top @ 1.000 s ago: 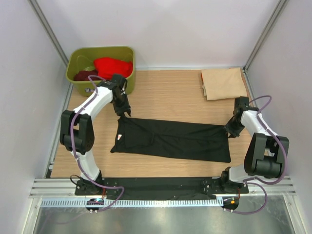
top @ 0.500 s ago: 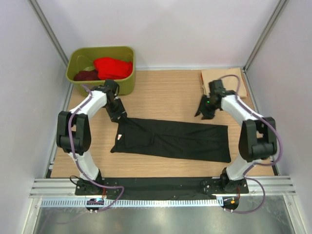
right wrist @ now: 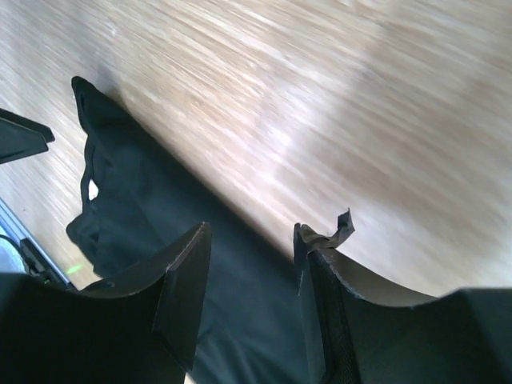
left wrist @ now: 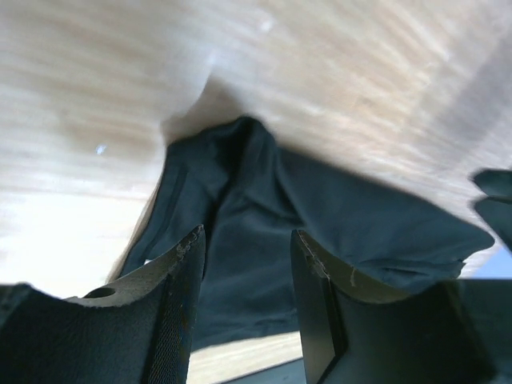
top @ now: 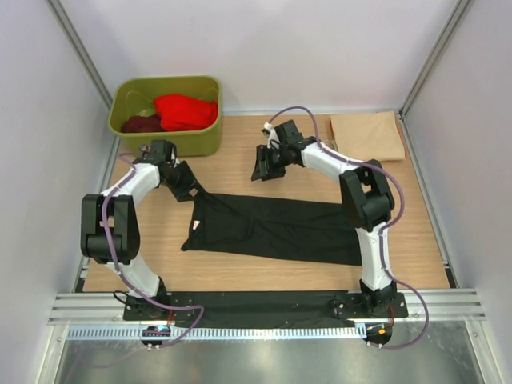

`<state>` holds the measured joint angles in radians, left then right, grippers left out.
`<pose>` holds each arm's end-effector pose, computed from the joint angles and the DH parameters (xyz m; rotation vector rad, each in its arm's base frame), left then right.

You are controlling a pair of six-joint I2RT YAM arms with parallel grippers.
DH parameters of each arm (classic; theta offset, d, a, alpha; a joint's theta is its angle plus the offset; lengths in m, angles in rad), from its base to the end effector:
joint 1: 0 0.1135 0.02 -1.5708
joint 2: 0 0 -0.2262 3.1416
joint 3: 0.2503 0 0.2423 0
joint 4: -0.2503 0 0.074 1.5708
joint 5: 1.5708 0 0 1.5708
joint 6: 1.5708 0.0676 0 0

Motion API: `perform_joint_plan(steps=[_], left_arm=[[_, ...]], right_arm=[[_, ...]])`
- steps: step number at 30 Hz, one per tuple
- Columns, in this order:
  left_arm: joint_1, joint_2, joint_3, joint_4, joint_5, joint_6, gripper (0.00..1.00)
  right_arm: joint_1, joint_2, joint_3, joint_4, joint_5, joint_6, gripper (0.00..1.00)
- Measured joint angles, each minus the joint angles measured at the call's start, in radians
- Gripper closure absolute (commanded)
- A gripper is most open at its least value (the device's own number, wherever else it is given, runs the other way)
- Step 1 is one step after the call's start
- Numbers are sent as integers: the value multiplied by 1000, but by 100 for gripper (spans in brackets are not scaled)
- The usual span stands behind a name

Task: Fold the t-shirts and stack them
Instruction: Fold the tshirt

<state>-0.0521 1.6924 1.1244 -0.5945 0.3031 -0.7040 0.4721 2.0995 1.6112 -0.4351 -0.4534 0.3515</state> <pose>0.3311 -0.0375 0.1352 -0.8156 2.6904 -0.6136 0.3881 0.2314 0.1442 -0.3553 2.5674 0.8932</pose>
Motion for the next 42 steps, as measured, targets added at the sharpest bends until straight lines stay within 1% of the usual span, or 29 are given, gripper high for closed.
perform_joint_plan(steps=[5,8,12,13,15,16,18,19,21,22,31,37,39,41,42], left_arm=[[0,39,15,60,3,0,56],[0,78,21,74,-8,0,61],[0,114,21,83,-8,0,64],[0,120,21,86,-8,0,67],[0,134,22,93,-7,0,70],[0,139,22,96,-7,0,77],[0,146,23,100,-6,-3,83],[0,148,23,103,-6,-4,89],[0,149,26,109,-5,-7,94],[0,149,28,111,-4,-10,99],[0,152,37,127,1,-22,100],[0,164,39,136,12,-27,100],[0,164,39,142,13,-31,100],[0,164,39,149,14,-33,100],[0,164,39,151,15,-35,100]], right_arm=[[56,151,129,21,-34,-27,47],[92,225,192,24,-51,-40,48],[127,270,241,54,-91,-44,48],[132,275,245,61,-100,-44,48],[142,281,247,77,-117,-44,48],[145,283,247,83,-126,-43,48],[152,287,247,93,-140,-43,48],[155,289,248,98,-145,-42,48],[161,292,251,103,-151,-42,48],[162,296,253,106,-154,-40,48],[181,326,271,167,-168,2,54],[198,354,293,204,-177,43,60],[200,359,297,209,-178,48,66],[200,362,297,211,-176,48,89],[200,364,298,209,-172,50,98]])
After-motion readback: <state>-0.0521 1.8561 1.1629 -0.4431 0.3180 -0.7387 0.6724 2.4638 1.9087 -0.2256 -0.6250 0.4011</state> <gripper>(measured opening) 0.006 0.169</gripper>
